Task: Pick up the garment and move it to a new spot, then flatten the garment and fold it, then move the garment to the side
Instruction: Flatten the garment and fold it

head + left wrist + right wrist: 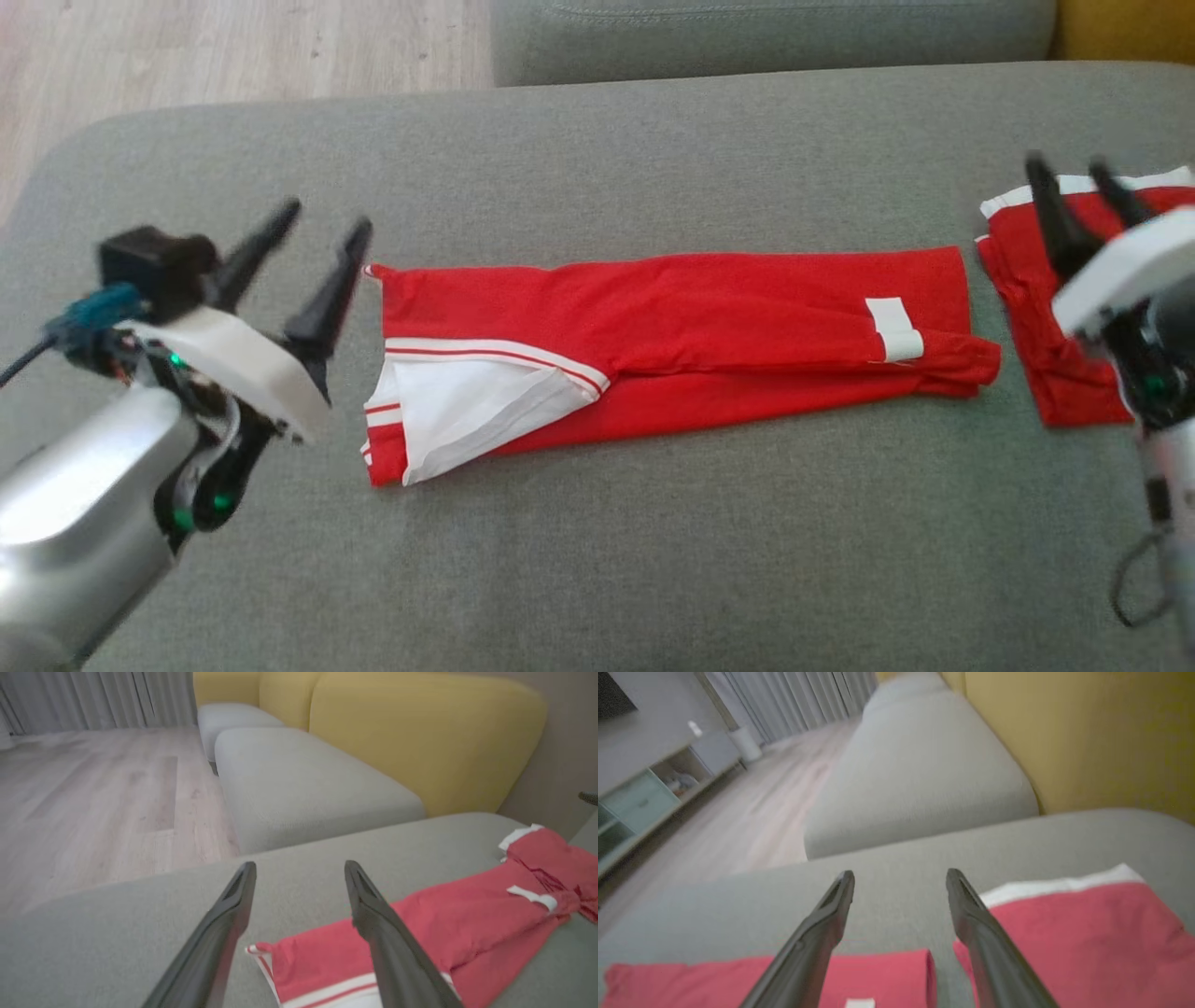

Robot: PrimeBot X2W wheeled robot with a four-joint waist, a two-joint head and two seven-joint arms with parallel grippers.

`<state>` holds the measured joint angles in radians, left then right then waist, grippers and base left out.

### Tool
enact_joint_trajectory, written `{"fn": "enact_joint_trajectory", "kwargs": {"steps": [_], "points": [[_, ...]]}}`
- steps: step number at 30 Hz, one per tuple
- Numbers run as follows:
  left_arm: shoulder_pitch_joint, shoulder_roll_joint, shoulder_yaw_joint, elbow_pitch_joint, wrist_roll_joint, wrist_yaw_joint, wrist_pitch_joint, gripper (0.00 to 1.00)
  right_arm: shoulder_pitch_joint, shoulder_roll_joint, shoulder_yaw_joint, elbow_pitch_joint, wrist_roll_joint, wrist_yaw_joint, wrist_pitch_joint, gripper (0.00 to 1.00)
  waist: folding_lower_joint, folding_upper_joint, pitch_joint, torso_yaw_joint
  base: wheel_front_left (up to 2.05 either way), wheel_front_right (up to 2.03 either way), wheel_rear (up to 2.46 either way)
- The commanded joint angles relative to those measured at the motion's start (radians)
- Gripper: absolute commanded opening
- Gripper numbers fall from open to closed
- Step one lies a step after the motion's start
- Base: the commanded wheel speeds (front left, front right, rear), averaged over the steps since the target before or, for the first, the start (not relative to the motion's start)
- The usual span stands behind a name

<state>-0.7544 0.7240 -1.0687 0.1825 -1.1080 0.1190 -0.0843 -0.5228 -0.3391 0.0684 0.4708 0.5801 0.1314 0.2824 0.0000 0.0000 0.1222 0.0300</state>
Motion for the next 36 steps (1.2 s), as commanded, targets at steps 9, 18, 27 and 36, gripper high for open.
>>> {"fn": "enact_joint_trajectory", "kwargs": {"steps": [9, 18, 27, 36], "points": [[0.049, -0.071, 0.3, 0.0, 0.03, 0.116, -0.176, 1.0, -0.009, 0.221, -0.061, -0.166, -0.155, -0.001, -0.298, 1.0, 0.0, 0.0, -0.008, -0.005, 0.0, 0.0, 0.0], [0.3, -0.256, 0.582, -0.046, 0.324, 0.102, -0.177, 1.0, 0.147, 0.288, -0.051, -0.195, -0.229, -0.001, -0.49, 1.0, 0.0, 0.0, -0.034, 0.0, 0.0, 0.0, 0.0], [0.547, -0.476, 0.767, -0.027, 0.588, 0.002, -0.177, 1.0, 0.34, 0.289, -0.009, -0.191, -0.215, -0.001, -0.543, 1.0, 0.0, 0.0, -0.043, 0.012, 0.0, 0.0, 0.0], [0.587, -0.58, 0.878, 0.012, 0.713, -0.105, -0.177, 1.0, 0.37, 0.289, -0.006, -0.223, -0.231, -0.001, -0.544, 1.0, 0.0, 0.0, -0.033, 0.015, 0.0, 0.0, 0.0]]}}
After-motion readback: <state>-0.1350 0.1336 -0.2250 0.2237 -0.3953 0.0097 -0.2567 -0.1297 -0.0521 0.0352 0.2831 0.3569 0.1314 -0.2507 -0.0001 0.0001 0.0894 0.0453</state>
